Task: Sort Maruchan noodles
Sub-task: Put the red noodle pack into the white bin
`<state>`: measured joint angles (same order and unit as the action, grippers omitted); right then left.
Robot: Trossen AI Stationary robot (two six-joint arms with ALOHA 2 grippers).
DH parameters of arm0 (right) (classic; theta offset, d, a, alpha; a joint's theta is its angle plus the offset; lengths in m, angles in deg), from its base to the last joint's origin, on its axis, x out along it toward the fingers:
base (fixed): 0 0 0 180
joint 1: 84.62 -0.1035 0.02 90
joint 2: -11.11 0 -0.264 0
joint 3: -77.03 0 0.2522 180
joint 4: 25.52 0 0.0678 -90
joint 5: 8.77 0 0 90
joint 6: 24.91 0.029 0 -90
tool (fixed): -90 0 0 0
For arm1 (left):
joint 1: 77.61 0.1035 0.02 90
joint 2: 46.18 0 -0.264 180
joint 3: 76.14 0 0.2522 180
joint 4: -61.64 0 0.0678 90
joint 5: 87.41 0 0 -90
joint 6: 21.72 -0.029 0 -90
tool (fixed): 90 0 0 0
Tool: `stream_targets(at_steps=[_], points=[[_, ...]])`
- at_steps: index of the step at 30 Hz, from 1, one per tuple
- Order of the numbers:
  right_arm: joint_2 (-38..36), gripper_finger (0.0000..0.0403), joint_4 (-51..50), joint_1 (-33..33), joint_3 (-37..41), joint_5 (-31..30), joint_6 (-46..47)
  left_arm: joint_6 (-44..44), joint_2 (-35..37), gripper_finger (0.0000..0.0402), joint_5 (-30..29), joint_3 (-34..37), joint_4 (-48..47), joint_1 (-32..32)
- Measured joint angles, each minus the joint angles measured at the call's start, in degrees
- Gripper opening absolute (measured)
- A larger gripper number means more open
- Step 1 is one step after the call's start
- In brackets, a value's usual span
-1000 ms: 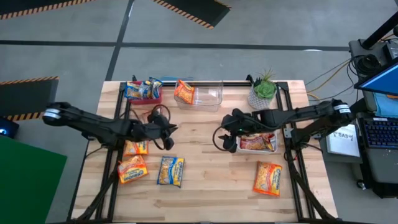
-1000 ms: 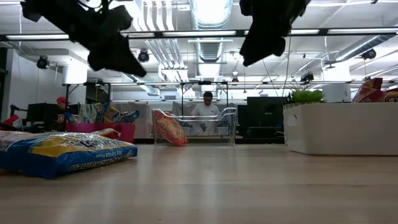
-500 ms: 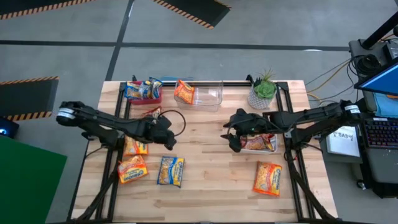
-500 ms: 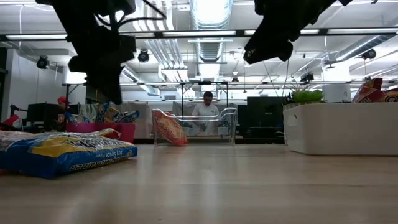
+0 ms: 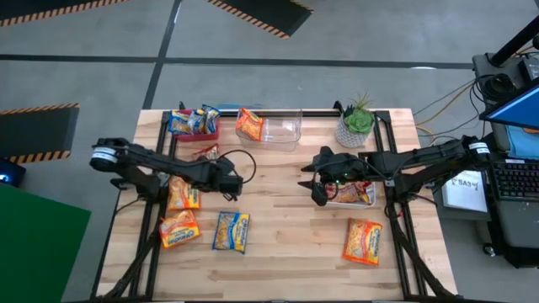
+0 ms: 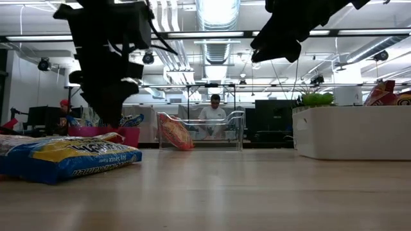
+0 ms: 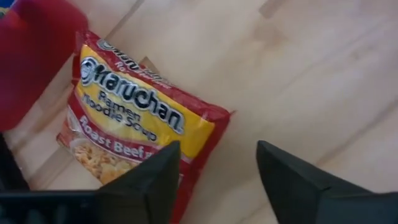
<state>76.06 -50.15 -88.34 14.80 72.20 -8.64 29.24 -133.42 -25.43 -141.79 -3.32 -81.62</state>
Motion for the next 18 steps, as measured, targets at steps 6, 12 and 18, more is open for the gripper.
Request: stream_targets(at_steps=[6,12,18], points=[[0.0,0.0228,0.1,0.08,0.0,0.0,0.0,-0.86,-2.25,0.0246,-0.59,0.02,0.23,2.39],[0.02,0.0228,0.35,0.3,0.0,0.0,0.0,-0.88,-4.47,0.025,-0.61,0.19,1.01,2.41],[0.02,0.0228,0.47,0.36,0.0,0.01,0.08,-0.31,-7.43,0.0247,-1.92,0.28,2.02,2.42]])
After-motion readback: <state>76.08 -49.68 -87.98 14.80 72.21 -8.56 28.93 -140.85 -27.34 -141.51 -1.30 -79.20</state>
